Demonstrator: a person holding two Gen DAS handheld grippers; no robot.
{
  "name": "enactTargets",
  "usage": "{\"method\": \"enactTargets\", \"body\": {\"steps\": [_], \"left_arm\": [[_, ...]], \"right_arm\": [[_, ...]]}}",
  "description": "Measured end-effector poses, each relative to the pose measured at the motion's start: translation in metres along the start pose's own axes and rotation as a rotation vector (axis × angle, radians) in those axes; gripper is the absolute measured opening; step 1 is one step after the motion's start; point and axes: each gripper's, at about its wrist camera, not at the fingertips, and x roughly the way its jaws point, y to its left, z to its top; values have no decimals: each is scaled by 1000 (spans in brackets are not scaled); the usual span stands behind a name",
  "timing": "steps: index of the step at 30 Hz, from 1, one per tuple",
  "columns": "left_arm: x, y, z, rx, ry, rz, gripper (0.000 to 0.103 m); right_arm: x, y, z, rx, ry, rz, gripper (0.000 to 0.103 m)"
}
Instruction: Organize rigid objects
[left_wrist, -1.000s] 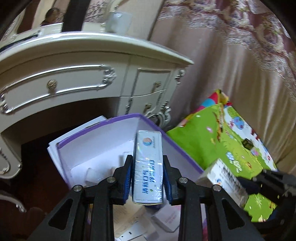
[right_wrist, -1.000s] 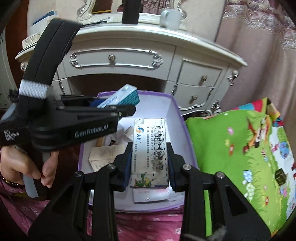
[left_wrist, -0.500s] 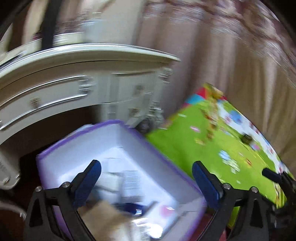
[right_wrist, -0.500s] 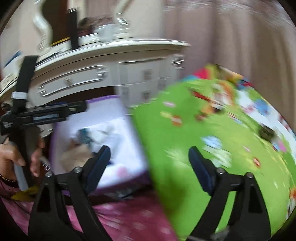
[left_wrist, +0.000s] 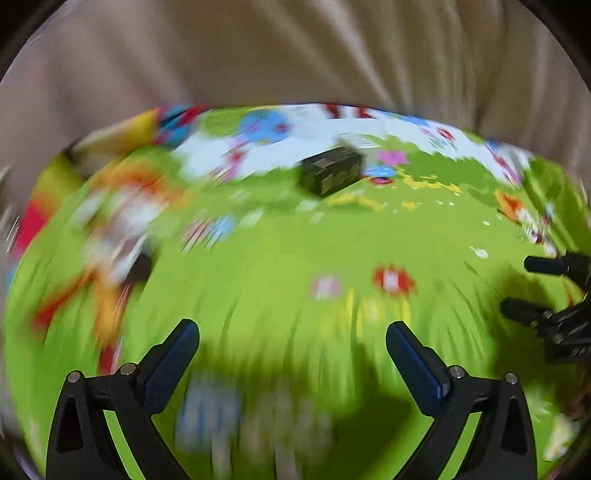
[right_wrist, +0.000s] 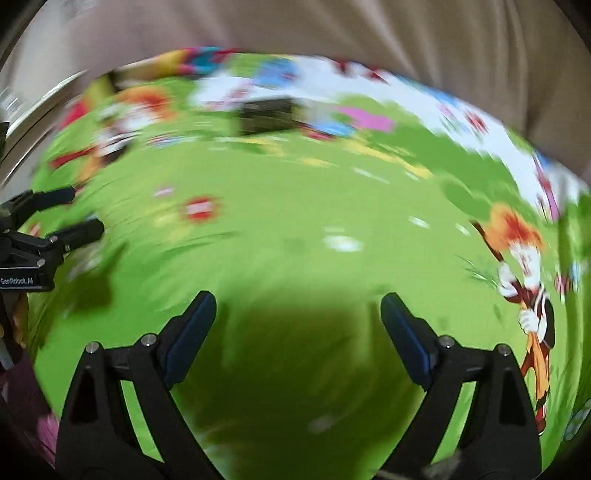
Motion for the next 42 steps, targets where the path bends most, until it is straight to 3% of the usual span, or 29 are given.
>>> {"method": "enactTargets", "body": {"steps": [4, 8, 11, 18, 29, 41, 42], "left_arm": [[50, -6, 46, 160, 43, 32, 102], [83, -7, 79, 160, 47, -45, 102], [103, -18, 93, 192, 32, -48, 102], [135, -29, 115, 215, 17, -92, 103], [149, -15, 119, 121, 80, -210, 103], [154, -16, 121, 120, 92, -224, 103], [154, -17, 121, 124, 90, -227, 95]], "right_arm": [[9, -29, 0, 101, -22, 24, 92], [9, -22, -1, 88, -45, 4, 94], [12, -19, 4, 70, -30, 13, 101], [17, -10, 3, 18, -2, -19, 103], [16, -11, 3, 26, -6, -13, 103], [18, -10, 4, 14, 1, -24, 103], [18, -10, 4, 12, 2, -25, 103]]}}
